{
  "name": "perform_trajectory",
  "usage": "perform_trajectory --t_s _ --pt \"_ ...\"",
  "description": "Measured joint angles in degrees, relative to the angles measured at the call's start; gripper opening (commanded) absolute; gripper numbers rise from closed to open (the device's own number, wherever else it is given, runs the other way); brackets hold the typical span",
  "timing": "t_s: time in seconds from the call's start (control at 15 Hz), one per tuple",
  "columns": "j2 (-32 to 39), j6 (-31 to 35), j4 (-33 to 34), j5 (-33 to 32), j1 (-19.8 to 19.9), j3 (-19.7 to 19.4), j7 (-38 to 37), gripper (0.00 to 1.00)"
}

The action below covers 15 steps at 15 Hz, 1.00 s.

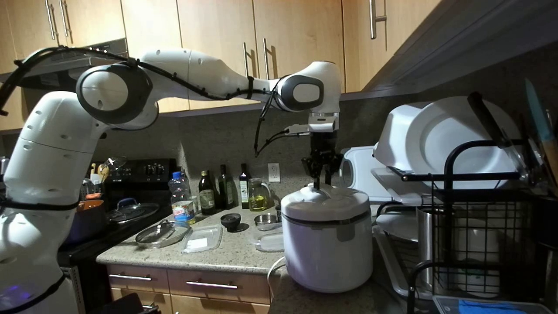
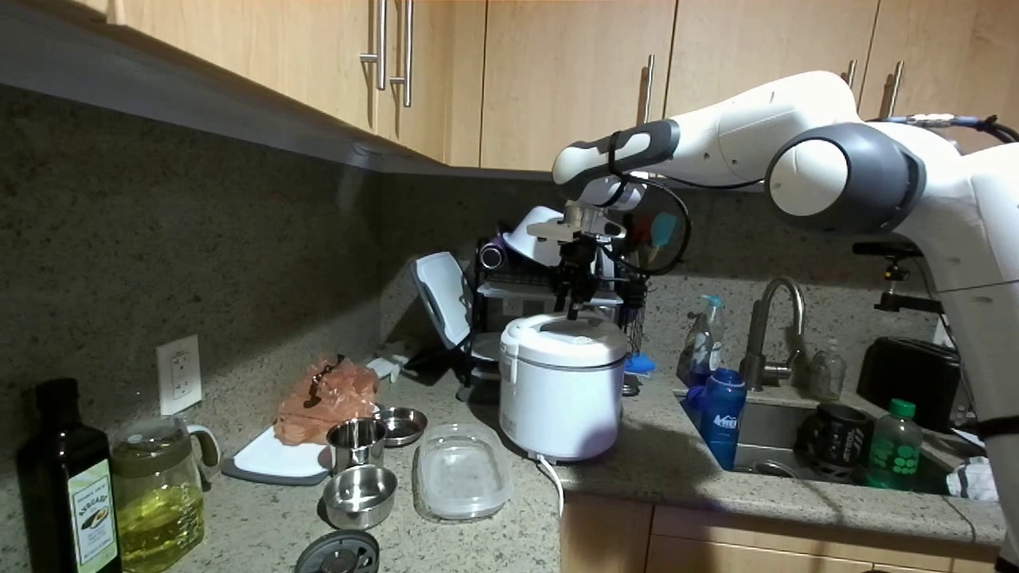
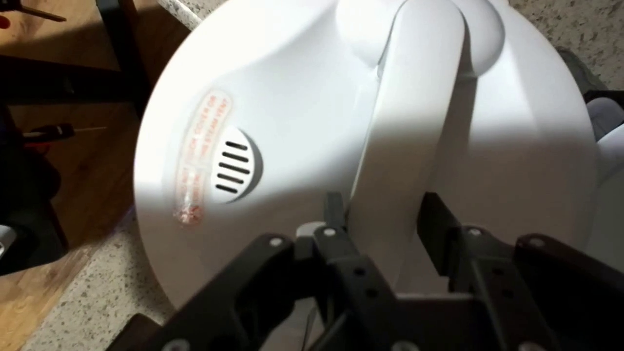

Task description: Open the lid of the white appliance

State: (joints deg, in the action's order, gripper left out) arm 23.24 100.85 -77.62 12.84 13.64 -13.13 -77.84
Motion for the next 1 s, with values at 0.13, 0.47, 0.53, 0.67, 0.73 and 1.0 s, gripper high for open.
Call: perform_trajectory --t_s 0.13,0.47,0.53,0.67,0.73,1.0 --pt "0.0 0.0 0.0 -0.1 0.0 0.0 -0.7 0.17" --pt "-0.7 0.1 0.0 -1.8 -1.0 0.0 -2.2 0.17" --pt "-0.9 0.1 -0.1 -2.8 -1.5 0.0 -2.8 0.17" --pt "-1.5 0.3 -0.1 -5.0 -2.6 0.0 -4.5 0.17" --pt "-1.9 0.5 -0.1 -6.3 -3.3 -0.1 -5.5 0.17" --pt "-4.6 0.7 -0.1 -12.4 -5.4 -0.2 -8.6 0.17"
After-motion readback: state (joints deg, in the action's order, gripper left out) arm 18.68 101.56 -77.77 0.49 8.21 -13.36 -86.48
